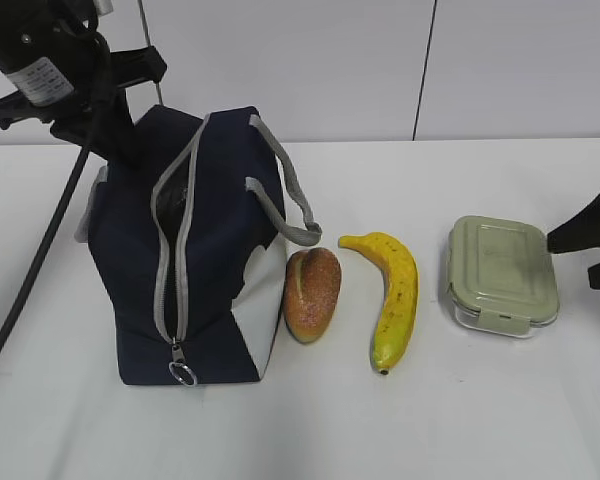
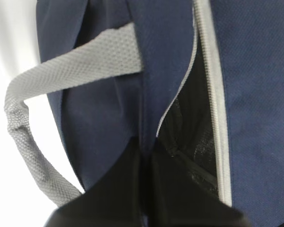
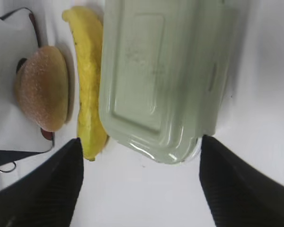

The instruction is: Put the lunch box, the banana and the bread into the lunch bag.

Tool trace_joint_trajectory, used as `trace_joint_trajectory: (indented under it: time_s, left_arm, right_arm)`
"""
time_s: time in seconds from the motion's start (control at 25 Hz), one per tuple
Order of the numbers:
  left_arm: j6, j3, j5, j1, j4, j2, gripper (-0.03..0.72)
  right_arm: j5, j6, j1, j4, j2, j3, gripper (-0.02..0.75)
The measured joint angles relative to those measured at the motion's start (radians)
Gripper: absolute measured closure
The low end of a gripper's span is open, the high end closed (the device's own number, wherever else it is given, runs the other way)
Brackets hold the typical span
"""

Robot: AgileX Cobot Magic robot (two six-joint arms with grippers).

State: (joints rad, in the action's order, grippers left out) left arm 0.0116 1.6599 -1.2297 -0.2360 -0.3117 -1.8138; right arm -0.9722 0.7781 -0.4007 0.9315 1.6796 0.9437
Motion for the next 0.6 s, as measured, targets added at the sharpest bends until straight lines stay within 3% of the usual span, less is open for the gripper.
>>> trace_joint_trajectory:
  time_s: [0.2,0.6]
  left_arm:
    - [0.0,0.0,0.0,0.0,0.0,0.0,0.688]
    - [0.0,0.0,0.0,0.0,0.0,0.0,0.688]
  right_arm:
    - [-0.072,0.024,-0.096,0.066,0.106,0.054,0.157]
    - [-0.076,0.027,-0.109,0.109,0.144,0.061,0.149]
